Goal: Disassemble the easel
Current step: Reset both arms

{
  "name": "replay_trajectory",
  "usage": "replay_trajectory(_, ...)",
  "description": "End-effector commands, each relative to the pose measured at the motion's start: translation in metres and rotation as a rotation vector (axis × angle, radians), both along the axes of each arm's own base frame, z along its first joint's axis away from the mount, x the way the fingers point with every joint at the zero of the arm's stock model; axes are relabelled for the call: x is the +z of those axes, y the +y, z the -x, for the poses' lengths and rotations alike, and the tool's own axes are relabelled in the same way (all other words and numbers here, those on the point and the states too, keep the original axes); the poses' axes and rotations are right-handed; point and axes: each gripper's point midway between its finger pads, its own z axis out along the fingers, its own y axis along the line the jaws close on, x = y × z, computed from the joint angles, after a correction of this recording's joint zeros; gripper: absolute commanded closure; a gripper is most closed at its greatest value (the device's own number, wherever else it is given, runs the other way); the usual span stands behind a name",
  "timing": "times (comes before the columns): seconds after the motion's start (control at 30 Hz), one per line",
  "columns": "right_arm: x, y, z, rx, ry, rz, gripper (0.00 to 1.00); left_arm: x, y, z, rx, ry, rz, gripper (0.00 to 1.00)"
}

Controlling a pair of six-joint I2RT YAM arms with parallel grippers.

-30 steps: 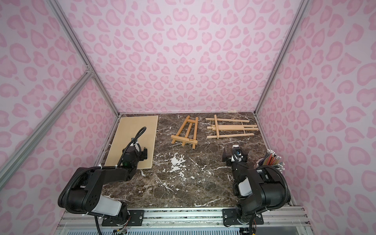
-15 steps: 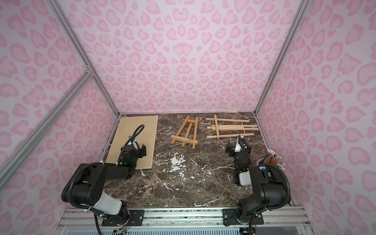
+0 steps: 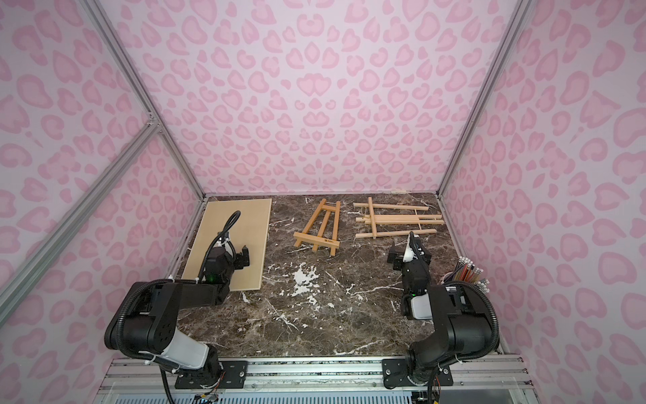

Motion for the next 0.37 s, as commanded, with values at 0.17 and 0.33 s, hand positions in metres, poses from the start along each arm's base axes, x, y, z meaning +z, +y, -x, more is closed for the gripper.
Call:
replay_trajectory(0.17,0.0032,0.0003,-0.0009,0.002,-0.014,0.000,0.01,0.0027,-0.0015,-0.0024,-0.003,-0.009,0.003,0.02)
replay_trajectory(0.33,0.0032,0.0001,-0.0012,0.002,-0.014,0.000,0.01,0.0037,-0.0016,-0.0018,-0.004,-0.014,0.004,0.02)
